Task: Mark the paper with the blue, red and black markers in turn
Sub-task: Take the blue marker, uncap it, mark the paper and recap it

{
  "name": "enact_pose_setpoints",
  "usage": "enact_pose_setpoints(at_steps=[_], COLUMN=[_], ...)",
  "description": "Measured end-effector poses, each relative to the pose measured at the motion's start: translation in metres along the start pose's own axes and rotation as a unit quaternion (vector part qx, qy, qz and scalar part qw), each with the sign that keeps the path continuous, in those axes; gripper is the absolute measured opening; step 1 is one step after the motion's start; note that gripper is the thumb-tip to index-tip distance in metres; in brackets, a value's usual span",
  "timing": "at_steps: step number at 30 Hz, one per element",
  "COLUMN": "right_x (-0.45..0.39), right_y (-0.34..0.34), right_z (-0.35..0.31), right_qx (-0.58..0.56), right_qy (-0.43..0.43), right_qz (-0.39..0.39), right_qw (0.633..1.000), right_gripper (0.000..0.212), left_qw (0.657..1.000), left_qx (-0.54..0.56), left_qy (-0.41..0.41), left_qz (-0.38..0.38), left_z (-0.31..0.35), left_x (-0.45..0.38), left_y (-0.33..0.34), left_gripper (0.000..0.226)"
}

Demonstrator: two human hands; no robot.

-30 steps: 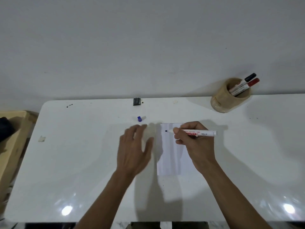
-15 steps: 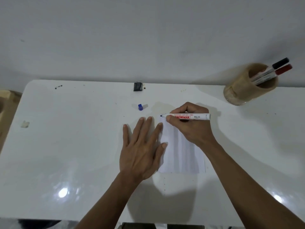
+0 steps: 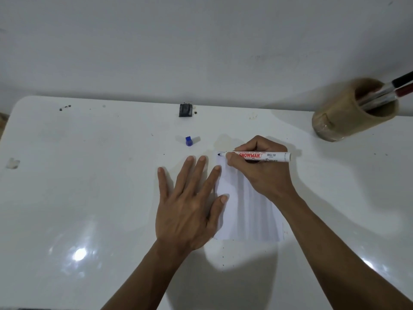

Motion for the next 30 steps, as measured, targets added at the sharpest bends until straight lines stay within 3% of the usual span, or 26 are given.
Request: enact_pose_setpoints(at_steps=[26,30], right_x=[0.0008,-0.001], right_y=[0.0017,0.0003], right_z=[0.0026,0.0017], right_qx=[0.007,-0.05], right_qy=[0.007,0.027], right_qz=[-0.013,-0.012], right_qw=[1.0,0.998], right_gripper=[0.02,0.014], left_qw=[1.0,1.0], left_qx=[0.009,0.012], left_qy=[0.001,0.003], left_qz=[0.026,0.024], left_z=[-0.0004,-0.0002], left_x=[0.0017,0.0014], left_y=[-0.0024,-0.0005], left_gripper=[0.06,0.061])
Point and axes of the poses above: each hand's wrist, its own x-axis away from the middle knuckle, its own y-axis out of the palm, z = x × y, the point moved 10 cm from there along -x, towards the middle knuckle, and after that the axes turned 5 degrees about -y, right-handed, at the moved point
